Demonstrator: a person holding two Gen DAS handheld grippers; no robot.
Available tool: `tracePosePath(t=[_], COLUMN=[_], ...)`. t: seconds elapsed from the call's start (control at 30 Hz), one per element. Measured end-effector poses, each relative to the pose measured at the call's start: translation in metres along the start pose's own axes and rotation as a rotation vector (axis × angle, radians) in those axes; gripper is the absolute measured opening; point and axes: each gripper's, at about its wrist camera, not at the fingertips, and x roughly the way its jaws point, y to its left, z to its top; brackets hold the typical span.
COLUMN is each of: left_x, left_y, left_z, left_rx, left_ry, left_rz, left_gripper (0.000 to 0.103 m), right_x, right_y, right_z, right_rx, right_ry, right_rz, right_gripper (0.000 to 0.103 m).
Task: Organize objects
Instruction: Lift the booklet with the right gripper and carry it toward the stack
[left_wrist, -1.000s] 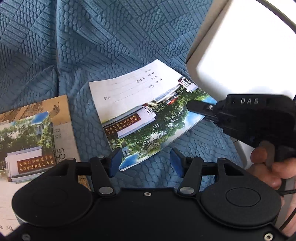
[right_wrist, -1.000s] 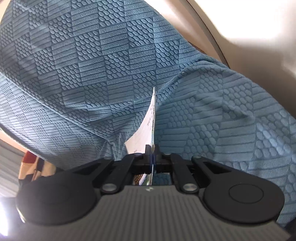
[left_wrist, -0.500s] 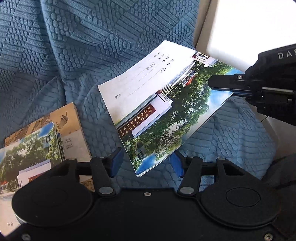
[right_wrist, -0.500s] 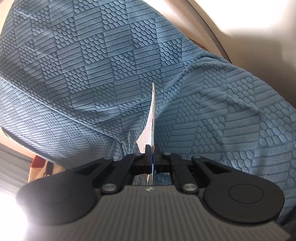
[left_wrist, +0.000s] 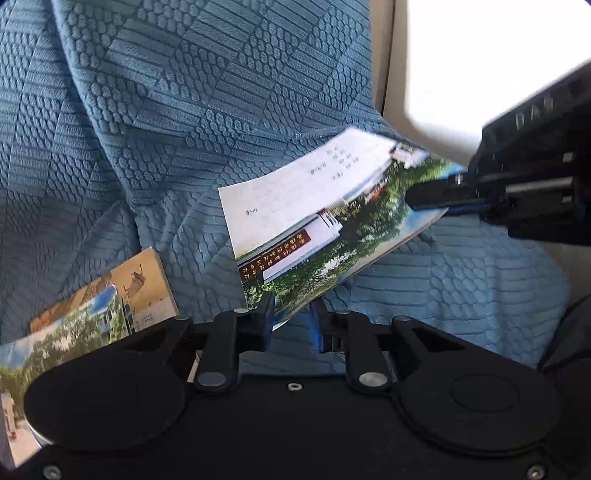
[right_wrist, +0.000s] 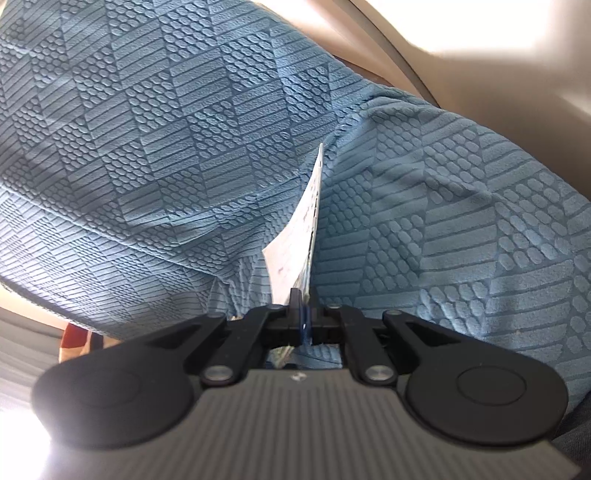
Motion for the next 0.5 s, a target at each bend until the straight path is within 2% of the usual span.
tracePosePath(t=[0.17,0.5], left_x=[-0.019,-0.073], left_y=[0.006,0.008], left_z=[0.002,0.007], left_rx=[-0.034,-0.049], left_ry=[-0.035,-0.109], left_rz=[-0.006,-0.018], left_gripper=[0.015,0.013], right_x=[-0.007,-0.039], right_y=[0.006,0.047], right_z=[-0.002,-0.009], right_rx=[-0.022,-0.135], right_ry=[-0.026,-0.104], right_rz=[-0.002,0.005], right_gripper=[0.004,0.004])
